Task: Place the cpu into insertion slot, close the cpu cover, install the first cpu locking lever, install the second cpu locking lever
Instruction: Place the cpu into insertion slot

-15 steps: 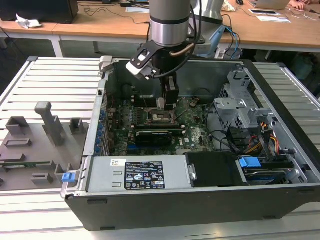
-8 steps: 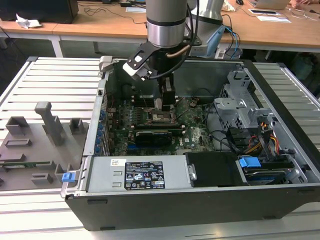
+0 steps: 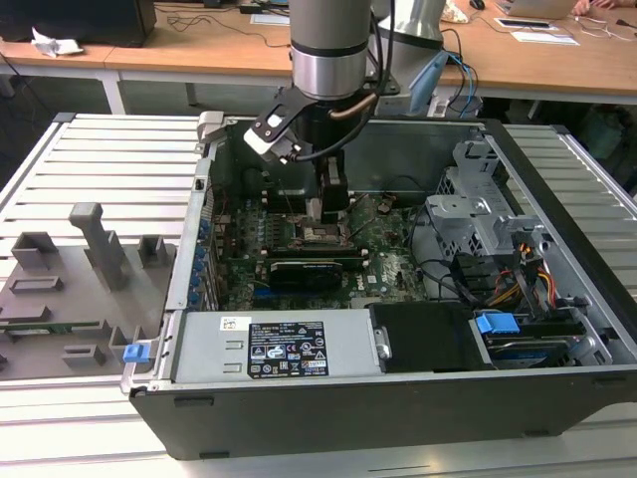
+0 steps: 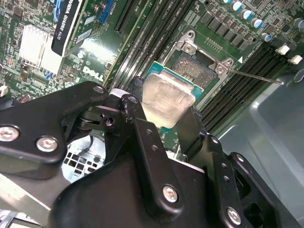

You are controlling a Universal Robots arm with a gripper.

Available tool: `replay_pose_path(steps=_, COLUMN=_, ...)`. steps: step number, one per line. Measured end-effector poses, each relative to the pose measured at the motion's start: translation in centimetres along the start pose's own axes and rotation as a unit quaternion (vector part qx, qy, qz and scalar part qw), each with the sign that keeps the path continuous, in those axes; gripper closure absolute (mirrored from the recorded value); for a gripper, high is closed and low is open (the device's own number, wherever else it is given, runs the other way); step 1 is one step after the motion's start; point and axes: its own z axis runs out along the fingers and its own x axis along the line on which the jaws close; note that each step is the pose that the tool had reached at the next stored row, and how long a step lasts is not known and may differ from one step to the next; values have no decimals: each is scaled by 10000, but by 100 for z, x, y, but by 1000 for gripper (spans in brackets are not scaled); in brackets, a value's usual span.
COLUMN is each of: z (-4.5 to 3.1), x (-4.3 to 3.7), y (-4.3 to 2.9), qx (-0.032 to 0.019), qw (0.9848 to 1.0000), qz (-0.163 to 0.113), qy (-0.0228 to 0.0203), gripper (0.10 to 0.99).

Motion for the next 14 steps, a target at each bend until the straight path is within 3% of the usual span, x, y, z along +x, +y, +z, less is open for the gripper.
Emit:
replay_pose_path(steps=8, z=136, x=32, y=-10, qx=0, qw=10000, qz=0, qy=-1, gripper=561)
replay_pose_path(steps=14, z=183, x=41, y=-13, qx=0, qw=10000, qz=0, qy=-1, gripper=561)
